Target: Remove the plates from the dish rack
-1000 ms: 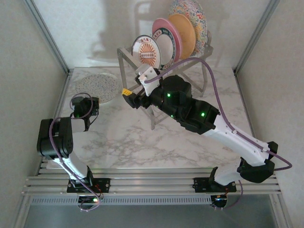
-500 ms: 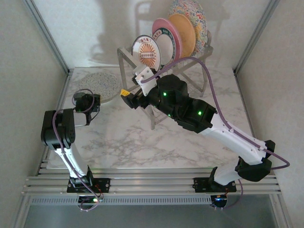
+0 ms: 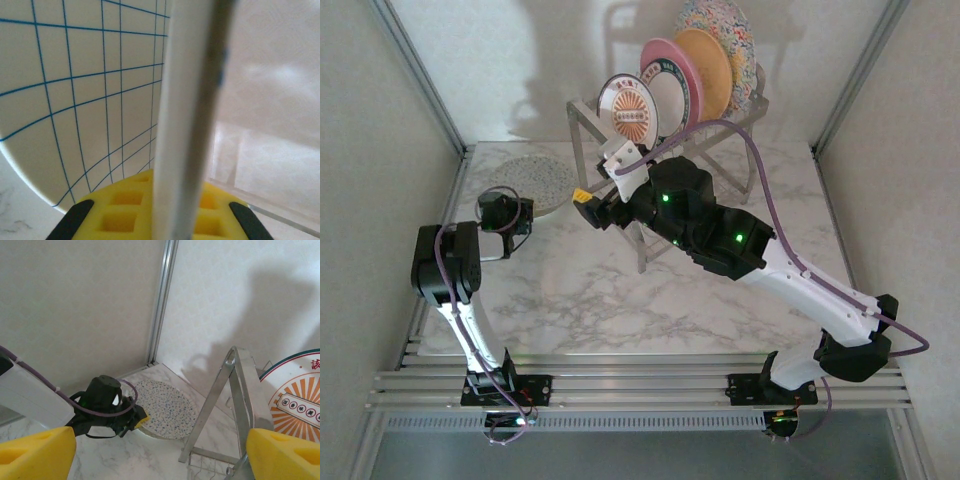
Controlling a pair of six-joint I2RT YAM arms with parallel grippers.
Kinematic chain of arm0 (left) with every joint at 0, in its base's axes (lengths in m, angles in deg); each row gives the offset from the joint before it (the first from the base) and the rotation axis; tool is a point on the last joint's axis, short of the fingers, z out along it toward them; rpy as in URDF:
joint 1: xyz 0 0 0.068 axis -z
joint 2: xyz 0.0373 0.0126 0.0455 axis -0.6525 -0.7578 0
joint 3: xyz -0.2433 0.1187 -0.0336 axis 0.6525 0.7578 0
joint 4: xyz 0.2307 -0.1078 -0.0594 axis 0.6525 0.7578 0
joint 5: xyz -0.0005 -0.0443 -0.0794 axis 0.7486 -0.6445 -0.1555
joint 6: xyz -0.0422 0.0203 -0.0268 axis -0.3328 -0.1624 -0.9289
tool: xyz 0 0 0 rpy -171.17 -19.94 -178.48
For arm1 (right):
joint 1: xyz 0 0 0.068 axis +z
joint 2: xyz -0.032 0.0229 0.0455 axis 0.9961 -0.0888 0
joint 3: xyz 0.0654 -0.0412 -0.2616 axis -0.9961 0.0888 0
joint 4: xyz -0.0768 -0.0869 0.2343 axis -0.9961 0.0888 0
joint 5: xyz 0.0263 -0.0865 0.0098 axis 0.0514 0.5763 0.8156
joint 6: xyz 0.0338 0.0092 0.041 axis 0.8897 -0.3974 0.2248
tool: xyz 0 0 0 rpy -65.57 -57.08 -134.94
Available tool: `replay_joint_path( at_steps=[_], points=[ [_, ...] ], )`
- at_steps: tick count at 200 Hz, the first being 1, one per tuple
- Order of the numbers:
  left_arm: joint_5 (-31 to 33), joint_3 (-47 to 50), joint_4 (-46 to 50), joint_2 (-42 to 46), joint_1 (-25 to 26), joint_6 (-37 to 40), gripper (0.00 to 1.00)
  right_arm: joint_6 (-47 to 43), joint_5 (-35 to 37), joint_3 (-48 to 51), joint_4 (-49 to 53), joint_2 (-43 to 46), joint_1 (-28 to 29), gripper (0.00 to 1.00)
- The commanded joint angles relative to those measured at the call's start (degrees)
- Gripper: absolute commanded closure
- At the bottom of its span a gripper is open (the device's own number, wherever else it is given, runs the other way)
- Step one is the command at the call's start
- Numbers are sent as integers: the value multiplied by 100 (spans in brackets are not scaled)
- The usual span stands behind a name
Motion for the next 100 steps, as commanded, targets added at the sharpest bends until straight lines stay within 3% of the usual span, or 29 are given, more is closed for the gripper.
replay_joint_path(
  at_steps=[1, 32, 100],
  points=[
    [-58, -247, -141, -35, -55, 185, 100, 46, -37, -181, 24, -57, 61, 11],
    [-93, -332, -28, -106, -59, 187, 97, 38, -73, -203, 20, -80, 61, 11],
    [-143, -577, 538, -82, -59, 336, 76, 47, -82, -225, 37, -87, 55, 10]
  ],
)
